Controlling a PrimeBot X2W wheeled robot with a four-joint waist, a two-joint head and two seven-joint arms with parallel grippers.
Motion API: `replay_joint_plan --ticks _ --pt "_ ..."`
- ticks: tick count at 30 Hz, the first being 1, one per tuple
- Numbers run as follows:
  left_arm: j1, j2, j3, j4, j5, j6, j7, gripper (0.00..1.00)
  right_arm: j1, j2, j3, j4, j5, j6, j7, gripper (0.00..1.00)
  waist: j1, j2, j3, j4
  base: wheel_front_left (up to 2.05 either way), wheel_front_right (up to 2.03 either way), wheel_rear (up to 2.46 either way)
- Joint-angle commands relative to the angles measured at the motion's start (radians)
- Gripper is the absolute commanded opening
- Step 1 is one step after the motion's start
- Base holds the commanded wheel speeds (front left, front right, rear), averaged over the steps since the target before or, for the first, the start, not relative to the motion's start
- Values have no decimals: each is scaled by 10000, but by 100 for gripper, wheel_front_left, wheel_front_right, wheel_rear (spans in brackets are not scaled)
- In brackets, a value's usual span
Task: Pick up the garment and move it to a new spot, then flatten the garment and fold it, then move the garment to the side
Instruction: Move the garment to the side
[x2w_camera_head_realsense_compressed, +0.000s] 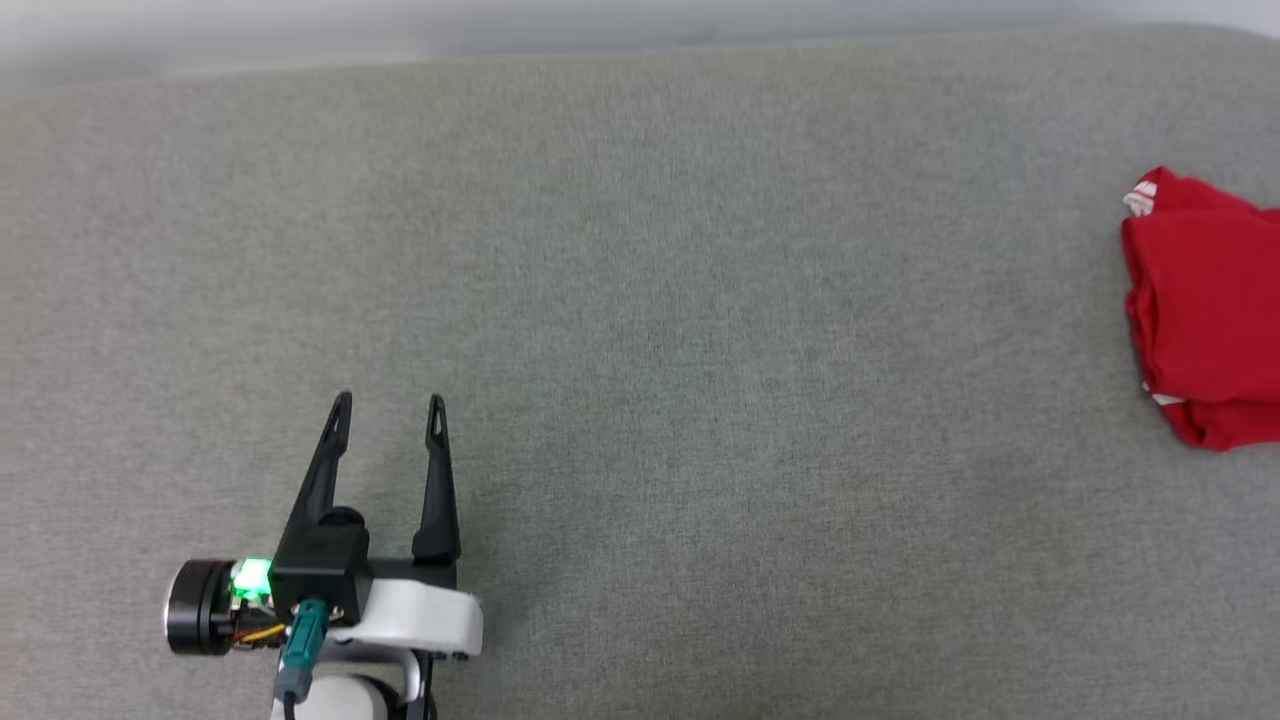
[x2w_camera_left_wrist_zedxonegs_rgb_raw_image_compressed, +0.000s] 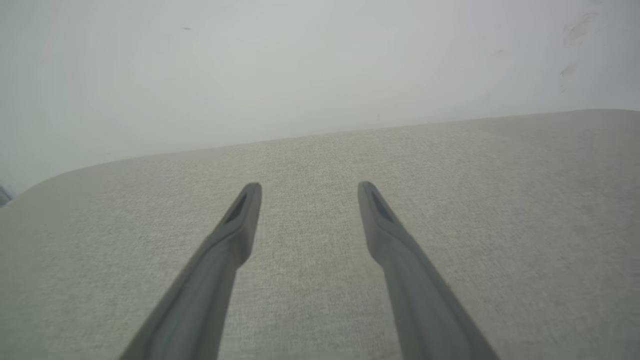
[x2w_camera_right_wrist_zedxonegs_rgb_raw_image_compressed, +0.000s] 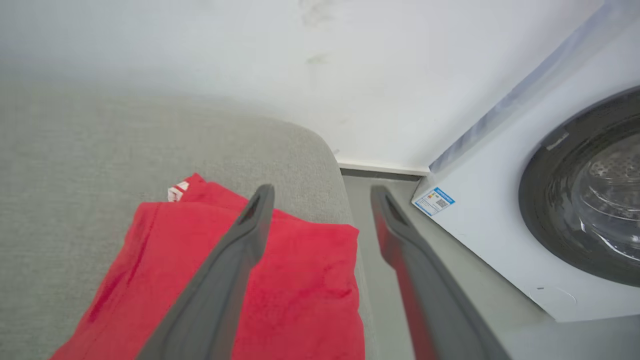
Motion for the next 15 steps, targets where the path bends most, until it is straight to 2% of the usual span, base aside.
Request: replay_joint_plan --ticks 1,8,13,14,15 --pt "195 13 44 13 -26 30 -23 100 232 278 -283 -221 -164 -15 -464 100 0 0 -492 41 0 0 0" --pt "758 81 222 -40 -89 41 -23 100 1256 1905 -1571 -1986 -1404 -15 -2391 100 0 0 -1258 323 0 0 0" --pt "999 130 287 19 -119 -52 -23 100 2209 3286 -2119 -3525 -2147 -15 -3151 100 0 0 -1721 601 0 0 0" --pt "999 130 287 19 -119 -52 -23 100 2209 3286 -2119 -3525 -2147 -15 -3151 100 0 0 -1721 601 0 0 0" --pt "1046 133 306 37 -129 -63 -23 100 2406 3550 -2158 -3802 -2235 -15 -3243 100 0 0 -1797 651 0 0 0"
